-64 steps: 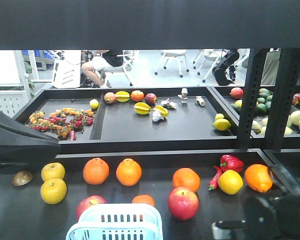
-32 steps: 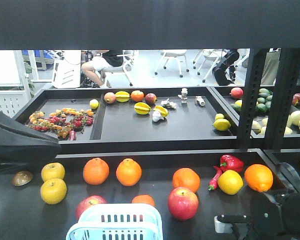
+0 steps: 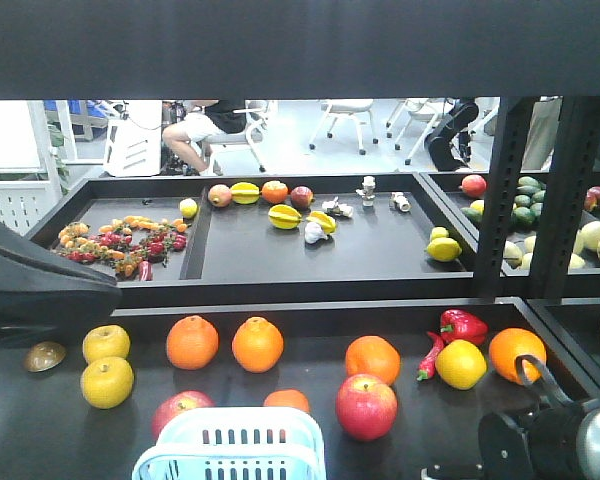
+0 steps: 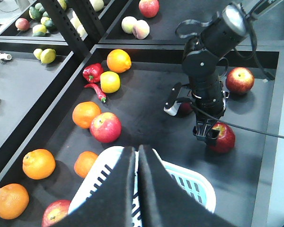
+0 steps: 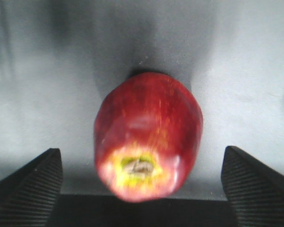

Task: Pick three apples into basket with both arms
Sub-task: 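Lower the right gripper and close it on the dark red apple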

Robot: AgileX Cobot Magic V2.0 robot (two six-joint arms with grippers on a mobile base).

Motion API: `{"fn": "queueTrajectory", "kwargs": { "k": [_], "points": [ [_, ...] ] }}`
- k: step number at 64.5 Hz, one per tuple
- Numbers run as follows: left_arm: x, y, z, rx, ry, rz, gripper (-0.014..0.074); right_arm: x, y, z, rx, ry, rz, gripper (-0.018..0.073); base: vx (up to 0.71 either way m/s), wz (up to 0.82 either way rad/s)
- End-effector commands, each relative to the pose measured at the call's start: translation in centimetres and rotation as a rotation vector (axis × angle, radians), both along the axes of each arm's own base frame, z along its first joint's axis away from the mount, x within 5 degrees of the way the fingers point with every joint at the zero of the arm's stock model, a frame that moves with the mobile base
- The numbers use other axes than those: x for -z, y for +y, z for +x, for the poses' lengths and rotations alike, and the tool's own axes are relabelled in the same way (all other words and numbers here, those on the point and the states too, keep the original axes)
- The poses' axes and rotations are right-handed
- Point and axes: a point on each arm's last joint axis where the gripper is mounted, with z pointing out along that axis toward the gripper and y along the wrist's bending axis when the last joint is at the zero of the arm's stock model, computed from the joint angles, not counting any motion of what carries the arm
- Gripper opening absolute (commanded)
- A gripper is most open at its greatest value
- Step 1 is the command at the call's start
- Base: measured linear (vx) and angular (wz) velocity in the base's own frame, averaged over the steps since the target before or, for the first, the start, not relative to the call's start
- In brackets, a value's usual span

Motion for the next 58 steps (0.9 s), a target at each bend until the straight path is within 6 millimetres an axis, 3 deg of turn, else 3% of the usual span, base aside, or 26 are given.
{"fn": "queueTrajectory", "kwargs": {
  "k": [1, 37, 58],
  "points": [
    [-1.5, 0.0, -0.6, -0.005, -0.056, -0.076, -0.0008, -1.3, -0.1, 0.7, -0.008, -0.053, 0.012, 0.0636, 0.00, 0.00],
    [-1.5, 0.0, -0.6, -0.005, -0.056, -0.076, -0.0008, 1.9, 0.0, 0.8, -0.017, 0.030, -0.010, 0.0620, 0.00, 0.00],
    [-1.5, 0.0, -0.6, -0.005, -0.056, -0.076, -0.0008, 2.5, 0.0, 0.8, -0.016, 0.046, -0.013, 0.0472, 0.00, 0.00]
  ]
}}
